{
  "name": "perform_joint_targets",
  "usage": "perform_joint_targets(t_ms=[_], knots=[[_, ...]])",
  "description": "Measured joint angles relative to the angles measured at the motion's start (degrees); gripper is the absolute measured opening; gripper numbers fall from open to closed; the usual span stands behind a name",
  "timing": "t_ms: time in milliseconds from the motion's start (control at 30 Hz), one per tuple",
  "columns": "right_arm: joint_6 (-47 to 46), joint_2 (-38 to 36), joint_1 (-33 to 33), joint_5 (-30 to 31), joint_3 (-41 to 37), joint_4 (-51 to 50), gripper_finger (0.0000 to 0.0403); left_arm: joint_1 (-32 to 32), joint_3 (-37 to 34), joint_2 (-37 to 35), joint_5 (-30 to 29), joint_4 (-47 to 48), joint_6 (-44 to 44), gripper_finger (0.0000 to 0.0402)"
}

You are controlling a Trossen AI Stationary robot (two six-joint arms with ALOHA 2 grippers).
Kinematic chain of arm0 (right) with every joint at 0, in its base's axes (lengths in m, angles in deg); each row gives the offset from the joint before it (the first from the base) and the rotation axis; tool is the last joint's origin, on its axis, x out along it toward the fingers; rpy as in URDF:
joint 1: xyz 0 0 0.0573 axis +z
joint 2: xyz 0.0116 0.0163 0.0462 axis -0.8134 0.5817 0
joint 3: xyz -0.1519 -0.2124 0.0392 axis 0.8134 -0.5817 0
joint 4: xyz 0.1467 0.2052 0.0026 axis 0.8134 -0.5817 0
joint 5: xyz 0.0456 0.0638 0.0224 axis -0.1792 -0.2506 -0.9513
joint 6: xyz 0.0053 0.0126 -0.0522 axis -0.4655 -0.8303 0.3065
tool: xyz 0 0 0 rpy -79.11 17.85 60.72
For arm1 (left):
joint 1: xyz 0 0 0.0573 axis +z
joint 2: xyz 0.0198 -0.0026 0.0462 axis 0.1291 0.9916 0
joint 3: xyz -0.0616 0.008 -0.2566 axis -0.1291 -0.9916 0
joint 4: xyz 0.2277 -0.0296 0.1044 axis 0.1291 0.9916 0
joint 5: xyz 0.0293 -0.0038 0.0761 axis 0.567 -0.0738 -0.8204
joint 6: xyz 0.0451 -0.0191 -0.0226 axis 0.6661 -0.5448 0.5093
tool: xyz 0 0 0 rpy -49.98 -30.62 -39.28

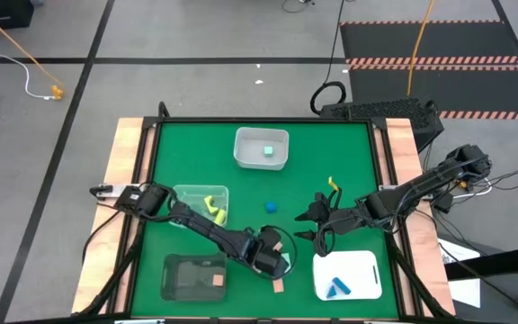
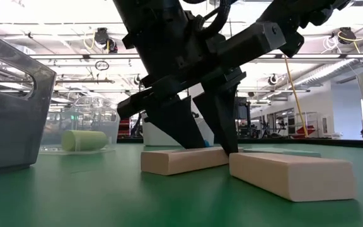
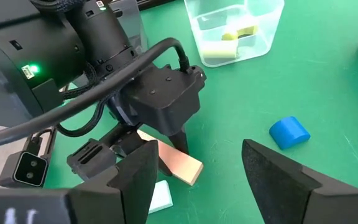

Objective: Sort & place blocks by color
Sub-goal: Put the left light brown block into the black bin

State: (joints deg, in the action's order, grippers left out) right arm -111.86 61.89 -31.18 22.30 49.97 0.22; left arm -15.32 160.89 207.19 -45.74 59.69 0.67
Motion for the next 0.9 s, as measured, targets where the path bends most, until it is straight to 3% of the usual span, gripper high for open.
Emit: perform_joint_targets(t_ms=[67, 167, 300, 633, 900], knots=[[0.00, 0.00, -0.01, 0.00, 0.00, 0.00, 0.0222, 0.26, -0.02, -0.01, 0.22, -0.08, 0.14, 0.0161], [0.00, 0.00, -0.02, 0.00, 0.00, 0.00, 0.0222, 0.67, -0.03, -0.06, 0.35, -0.60, -0.27, 0.0127], [0.00, 0.00, -0.02, 0.00, 0.00, 0.01, 0.0222, 0.94, -0.27, -1.92, -2.02, -0.76, 0.33, 0.0126], [0.00, 0.00, -0.01, 0.00, 0.00, 0.00, 0.0222, 0.51, -0.37, -12.61, -14.01, 8.84, 6.93, 0.0126], [0.00, 0.00, -0.01, 0.00, 0.00, -0.01, 0.0222, -3.38, -0.26, -23.90, -23.81, 15.68, 9.10, 0.0126]])
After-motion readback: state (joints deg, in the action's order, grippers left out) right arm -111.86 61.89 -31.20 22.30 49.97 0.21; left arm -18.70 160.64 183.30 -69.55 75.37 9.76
